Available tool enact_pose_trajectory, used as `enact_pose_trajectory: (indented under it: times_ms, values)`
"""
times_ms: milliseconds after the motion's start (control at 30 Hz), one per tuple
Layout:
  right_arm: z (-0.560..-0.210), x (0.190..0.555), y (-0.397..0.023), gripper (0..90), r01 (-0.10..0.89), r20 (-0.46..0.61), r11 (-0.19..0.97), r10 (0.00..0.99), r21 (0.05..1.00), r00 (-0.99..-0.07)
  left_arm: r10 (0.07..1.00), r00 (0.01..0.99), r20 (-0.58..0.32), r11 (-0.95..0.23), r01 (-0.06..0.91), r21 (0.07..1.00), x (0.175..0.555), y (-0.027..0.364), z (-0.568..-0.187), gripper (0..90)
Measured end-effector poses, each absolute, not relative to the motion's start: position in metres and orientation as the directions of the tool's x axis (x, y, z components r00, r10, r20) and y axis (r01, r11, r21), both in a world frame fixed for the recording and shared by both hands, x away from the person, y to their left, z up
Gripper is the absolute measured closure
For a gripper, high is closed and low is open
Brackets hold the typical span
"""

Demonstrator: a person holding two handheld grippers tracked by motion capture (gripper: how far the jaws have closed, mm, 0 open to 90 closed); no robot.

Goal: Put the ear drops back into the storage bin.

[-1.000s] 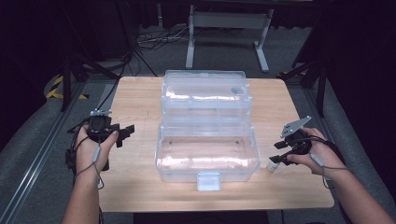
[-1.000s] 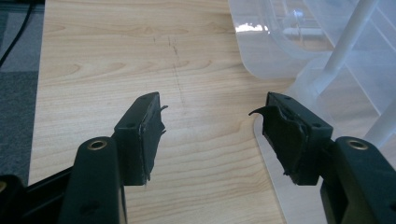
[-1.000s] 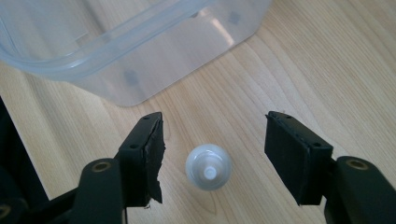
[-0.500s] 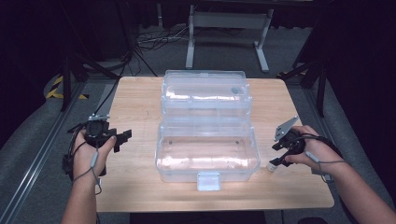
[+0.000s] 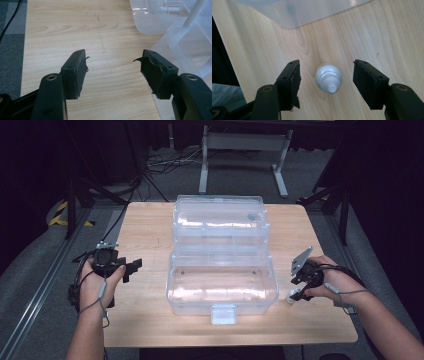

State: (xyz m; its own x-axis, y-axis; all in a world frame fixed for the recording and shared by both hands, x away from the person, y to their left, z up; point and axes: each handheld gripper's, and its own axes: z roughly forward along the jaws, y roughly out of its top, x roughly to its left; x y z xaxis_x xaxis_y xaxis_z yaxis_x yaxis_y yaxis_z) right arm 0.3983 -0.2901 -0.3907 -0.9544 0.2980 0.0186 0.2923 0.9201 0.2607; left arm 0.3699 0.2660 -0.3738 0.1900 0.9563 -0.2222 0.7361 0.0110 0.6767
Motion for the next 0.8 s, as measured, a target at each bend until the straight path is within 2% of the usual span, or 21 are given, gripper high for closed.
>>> enact_pose_trajectory:
  times_ms: [233,500,800]
  values:
    - [-0.395,0.4,-0.285,44.8,0.23,0.015,0.952,0.232,0.203,-0.973,0.955,0.196,-0.221,0.004,0.738,0.674,0.371,0.264,-0.374,38.1]
    - [-0.402,0.4,-0.28,46.1,0.191,0.018,0.969,0.19,0.156,-0.982,0.955,0.198,-0.222,0.003,0.739,0.673,0.372,0.264,-0.375,38.1]
    - [-0.406,0.403,-0.281,49.9,0.176,-0.002,0.978,0.178,0.113,-0.984,0.952,0.2,-0.232,0.006,0.744,0.668,0.373,0.263,-0.376,38.1]
